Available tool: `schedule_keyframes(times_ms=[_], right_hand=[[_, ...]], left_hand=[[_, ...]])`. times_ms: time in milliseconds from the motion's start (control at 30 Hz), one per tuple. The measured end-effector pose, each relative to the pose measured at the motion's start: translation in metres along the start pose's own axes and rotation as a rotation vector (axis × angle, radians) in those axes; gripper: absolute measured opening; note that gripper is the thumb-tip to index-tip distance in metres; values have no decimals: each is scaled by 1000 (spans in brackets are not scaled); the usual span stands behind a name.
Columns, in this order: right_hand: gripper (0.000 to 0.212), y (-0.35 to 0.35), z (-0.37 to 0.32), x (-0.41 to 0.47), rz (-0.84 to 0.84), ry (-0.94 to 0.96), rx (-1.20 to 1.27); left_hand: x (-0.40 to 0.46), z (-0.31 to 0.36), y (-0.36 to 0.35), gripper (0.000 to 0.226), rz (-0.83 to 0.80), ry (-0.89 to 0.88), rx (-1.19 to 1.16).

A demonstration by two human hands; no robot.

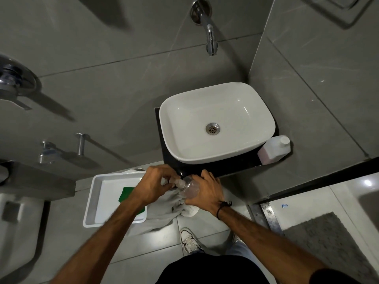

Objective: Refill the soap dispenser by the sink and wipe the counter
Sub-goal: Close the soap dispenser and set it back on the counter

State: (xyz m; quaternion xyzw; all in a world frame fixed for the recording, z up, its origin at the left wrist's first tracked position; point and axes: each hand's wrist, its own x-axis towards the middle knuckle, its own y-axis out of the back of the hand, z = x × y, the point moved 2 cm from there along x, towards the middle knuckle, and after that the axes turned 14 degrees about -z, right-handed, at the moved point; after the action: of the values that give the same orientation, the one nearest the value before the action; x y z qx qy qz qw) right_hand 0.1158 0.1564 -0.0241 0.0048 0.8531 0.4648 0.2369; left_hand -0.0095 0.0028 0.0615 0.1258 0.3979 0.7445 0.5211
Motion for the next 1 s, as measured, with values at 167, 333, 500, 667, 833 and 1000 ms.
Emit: schedule_keyframes(times_ms=[167,333,500,667,833,1000], right_hand=[[86,0,-2,2,19,-10,23],[79,-8,-6,4,64,-15,65],[76,-14,-9,8,92,-14,119],[74,-23,-17,20,142,-55,251],[72,-41,-27,35,205,-109,494],[79,-49,-30,51,196,-118,564]], left_hand=[[0,3,-1,17,47,-63,-35],[0,-4,-1,20,66,-75,-64],[2,-15,-6,30,98,-45,-65],[7,-38,-29,68,17,232,-325],[23,-60,-48,58,-32,303,-321],[25,-71,-53,53,56,249,-349]])
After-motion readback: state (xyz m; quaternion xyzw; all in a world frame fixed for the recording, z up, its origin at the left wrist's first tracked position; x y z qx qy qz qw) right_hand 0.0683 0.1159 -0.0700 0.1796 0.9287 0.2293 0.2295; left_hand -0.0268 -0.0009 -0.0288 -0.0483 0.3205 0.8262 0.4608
